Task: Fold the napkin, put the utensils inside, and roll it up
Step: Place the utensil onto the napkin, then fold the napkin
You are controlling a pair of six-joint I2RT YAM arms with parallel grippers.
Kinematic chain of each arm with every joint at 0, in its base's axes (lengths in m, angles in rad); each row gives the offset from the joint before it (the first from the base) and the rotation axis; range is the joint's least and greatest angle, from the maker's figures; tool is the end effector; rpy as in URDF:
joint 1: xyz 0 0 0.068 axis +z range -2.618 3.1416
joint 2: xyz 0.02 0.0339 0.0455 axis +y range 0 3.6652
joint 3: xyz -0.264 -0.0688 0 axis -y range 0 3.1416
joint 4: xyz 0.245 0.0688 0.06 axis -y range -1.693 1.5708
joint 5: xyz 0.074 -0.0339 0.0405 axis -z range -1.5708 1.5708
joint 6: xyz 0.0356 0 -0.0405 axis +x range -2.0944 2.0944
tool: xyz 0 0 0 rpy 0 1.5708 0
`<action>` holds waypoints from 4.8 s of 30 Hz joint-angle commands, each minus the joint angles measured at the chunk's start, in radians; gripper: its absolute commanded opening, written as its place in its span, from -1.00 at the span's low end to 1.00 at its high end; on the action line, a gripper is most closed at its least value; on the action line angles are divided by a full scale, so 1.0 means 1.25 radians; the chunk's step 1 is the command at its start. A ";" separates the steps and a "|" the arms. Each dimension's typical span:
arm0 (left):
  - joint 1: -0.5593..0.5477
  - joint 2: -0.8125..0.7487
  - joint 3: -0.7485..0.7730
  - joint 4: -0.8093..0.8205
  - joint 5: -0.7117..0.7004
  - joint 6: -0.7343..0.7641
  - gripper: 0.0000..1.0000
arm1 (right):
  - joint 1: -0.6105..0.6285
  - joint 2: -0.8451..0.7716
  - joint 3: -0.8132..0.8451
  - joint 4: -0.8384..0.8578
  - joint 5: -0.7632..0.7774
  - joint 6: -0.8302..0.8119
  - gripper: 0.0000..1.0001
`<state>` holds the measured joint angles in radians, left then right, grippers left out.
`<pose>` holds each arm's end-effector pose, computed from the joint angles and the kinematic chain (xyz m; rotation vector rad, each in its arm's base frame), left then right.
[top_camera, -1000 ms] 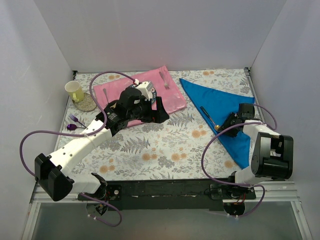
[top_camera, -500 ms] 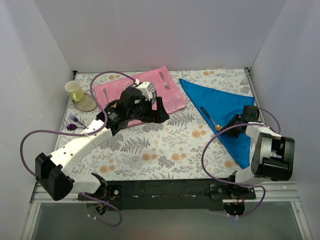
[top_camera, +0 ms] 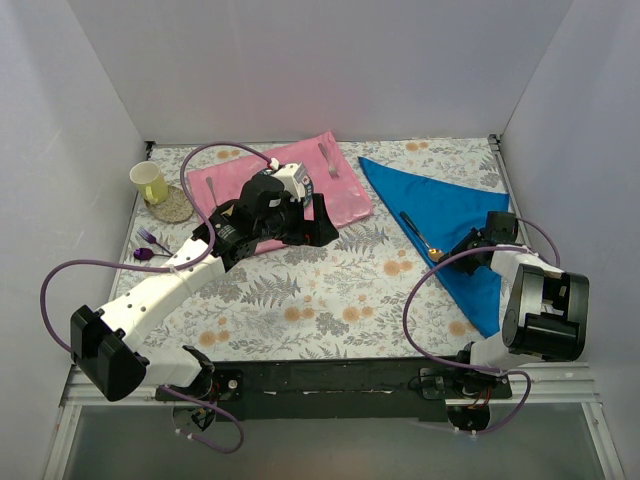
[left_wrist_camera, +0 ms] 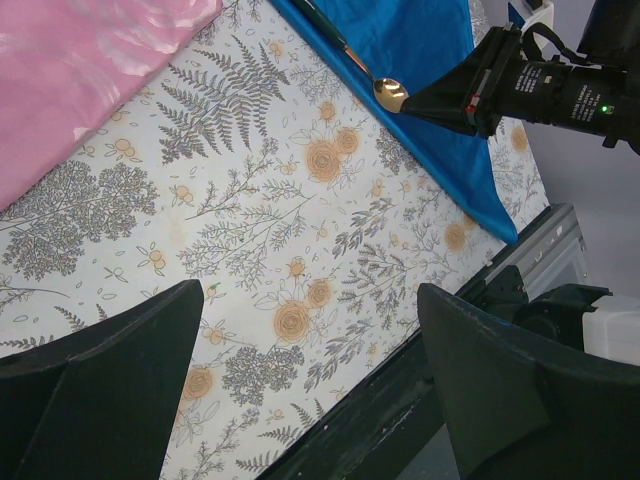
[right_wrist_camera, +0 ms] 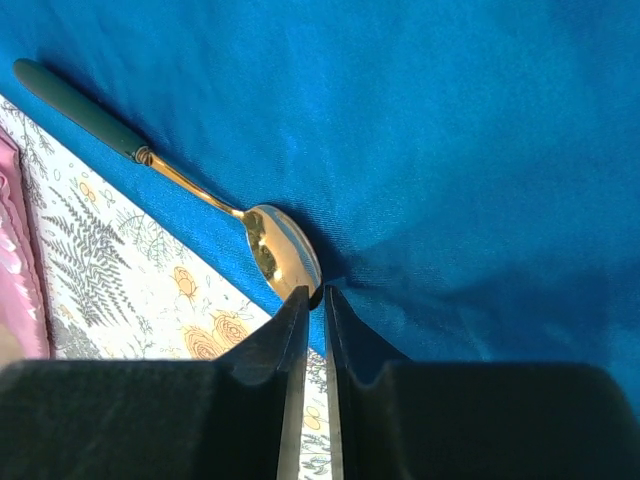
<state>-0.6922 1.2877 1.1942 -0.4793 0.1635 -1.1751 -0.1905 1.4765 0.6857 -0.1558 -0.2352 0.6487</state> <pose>0.2176 -0.1880 0.3447 -0.4723 2.3684 -1.1745 0.2702 -0.0437 0.1562 0.9482 2.3637 0.4793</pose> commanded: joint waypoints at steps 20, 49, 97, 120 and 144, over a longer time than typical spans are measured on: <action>0.000 0.039 0.039 0.026 -0.023 -0.032 0.83 | -0.018 -0.145 0.085 -0.209 0.043 -0.120 0.29; 0.056 0.991 0.652 0.534 -0.234 -0.147 -0.22 | 0.188 -0.477 0.124 -0.361 0.031 -0.253 0.37; 0.060 1.282 0.934 0.528 -0.331 -0.433 -0.33 | 0.184 -0.510 0.133 -0.358 0.049 -0.249 0.37; 0.049 1.260 0.955 0.586 -0.328 -0.301 -0.97 | 0.183 -0.514 0.128 -0.345 0.046 -0.260 0.37; -0.021 0.978 0.760 0.625 -0.285 -0.117 -1.00 | 0.171 -0.453 0.203 -0.402 0.213 -0.217 0.37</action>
<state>-0.7216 2.6537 2.1448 0.2909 -0.1799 -1.3983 0.0261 0.9127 0.9020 -0.6636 0.0235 0.3855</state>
